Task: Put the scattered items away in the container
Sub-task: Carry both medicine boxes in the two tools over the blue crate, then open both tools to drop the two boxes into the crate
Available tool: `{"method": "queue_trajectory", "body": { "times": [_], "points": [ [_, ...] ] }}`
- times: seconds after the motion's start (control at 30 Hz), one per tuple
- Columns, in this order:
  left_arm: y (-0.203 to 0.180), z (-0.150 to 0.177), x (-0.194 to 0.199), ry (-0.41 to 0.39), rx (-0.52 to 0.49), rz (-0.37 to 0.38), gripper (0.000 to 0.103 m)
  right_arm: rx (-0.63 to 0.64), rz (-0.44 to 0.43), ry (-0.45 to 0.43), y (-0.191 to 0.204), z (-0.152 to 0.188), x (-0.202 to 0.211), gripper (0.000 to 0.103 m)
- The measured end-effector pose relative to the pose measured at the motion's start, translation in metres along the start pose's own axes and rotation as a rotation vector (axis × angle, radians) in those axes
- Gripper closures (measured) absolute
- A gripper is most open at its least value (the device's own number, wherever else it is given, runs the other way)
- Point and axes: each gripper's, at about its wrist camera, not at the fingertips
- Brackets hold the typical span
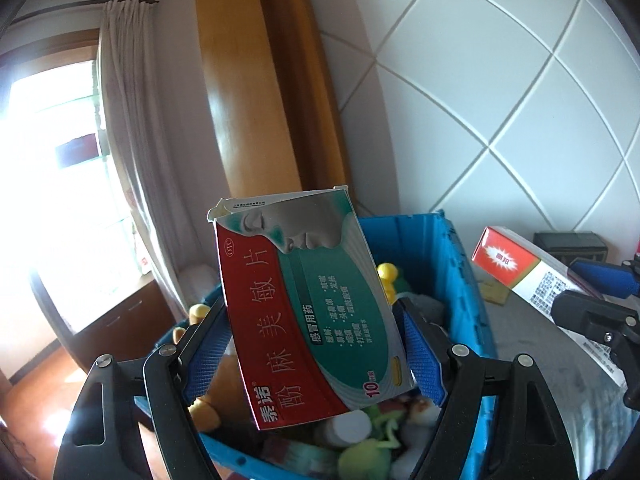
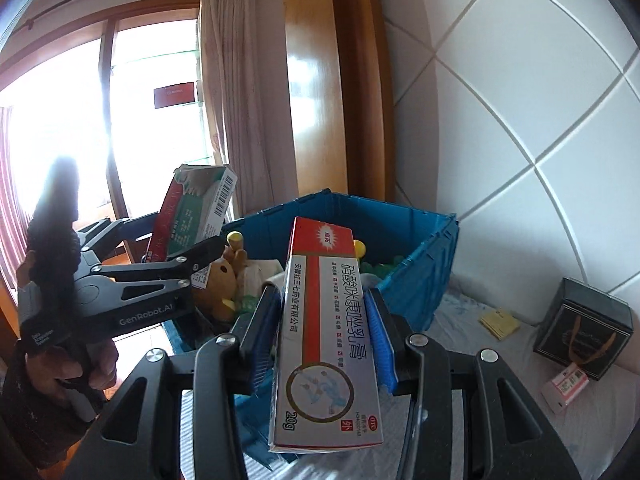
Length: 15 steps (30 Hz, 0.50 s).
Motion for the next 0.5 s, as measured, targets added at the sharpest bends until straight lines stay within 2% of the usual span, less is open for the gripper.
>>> {"method": "queue_trajectory", "body": {
  "times": [0.23,0.37,0.5],
  "points": [
    [0.035,-0.015,-0.051,0.023,-0.023,-0.029,0.023,-0.046,0.004,0.026,0.031,-0.037,-0.070,0.060],
    [0.047,-0.019,-0.073,0.049,-0.024,-0.025,0.023,-0.106,-0.005,0.041,0.027,-0.047,-0.107,0.060],
    [0.055,-0.022,-0.087,0.067,-0.007,-0.014,0.020,-0.134,0.034,0.062,0.025,-0.054,-0.136,0.060]
  ]
}}
Point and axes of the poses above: each gripper's, at about its wrist camera, not at the fingertips, and x roughly against the way its jaws point, y to its left, z to its underside, and after that the axes turned 3 degrees about z, right-handed
